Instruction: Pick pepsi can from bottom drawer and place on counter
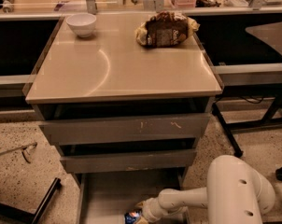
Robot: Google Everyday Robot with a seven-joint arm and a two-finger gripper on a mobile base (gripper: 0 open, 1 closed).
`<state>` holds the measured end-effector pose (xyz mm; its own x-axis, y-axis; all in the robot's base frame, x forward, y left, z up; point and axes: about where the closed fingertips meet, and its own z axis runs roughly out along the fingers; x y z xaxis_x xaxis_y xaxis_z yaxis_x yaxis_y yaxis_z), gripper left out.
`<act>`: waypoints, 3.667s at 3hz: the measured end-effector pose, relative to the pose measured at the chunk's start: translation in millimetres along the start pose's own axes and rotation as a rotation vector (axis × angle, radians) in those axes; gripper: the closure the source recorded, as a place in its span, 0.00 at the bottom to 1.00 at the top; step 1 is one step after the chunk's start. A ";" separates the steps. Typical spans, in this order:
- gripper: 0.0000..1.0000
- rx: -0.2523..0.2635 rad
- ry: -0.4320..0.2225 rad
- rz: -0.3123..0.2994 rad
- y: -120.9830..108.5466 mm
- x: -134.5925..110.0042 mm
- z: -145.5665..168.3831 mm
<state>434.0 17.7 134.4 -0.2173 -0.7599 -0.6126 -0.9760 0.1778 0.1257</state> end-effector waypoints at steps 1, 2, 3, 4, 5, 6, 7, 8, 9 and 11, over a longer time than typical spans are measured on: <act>0.64 0.000 0.000 0.000 0.0 0.0 0.0; 0.87 0.000 0.000 0.000 0.0 0.0 0.0; 1.00 0.016 -0.040 -0.009 2.7 -4.5 -17.2; 1.00 0.115 -0.170 -0.157 6.3 -64.4 -81.8; 1.00 0.203 -0.273 -0.321 39.8 -131.8 -159.8; 1.00 0.237 -0.311 -0.320 55.6 -140.7 -181.3; 1.00 0.239 -0.310 -0.316 53.8 -139.1 -181.4; 1.00 0.243 -0.300 -0.329 54.6 -157.1 -208.2; 1.00 0.251 -0.296 -0.332 57.8 -179.2 -240.3; 1.00 0.341 -0.286 -0.445 91.2 -265.4 -353.0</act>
Offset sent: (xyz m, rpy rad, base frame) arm 0.0000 0.0000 0.0000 0.0000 0.0000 0.0000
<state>398.0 15.0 583.9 0.2670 -0.6184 -0.7391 -0.9027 0.1080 -0.4165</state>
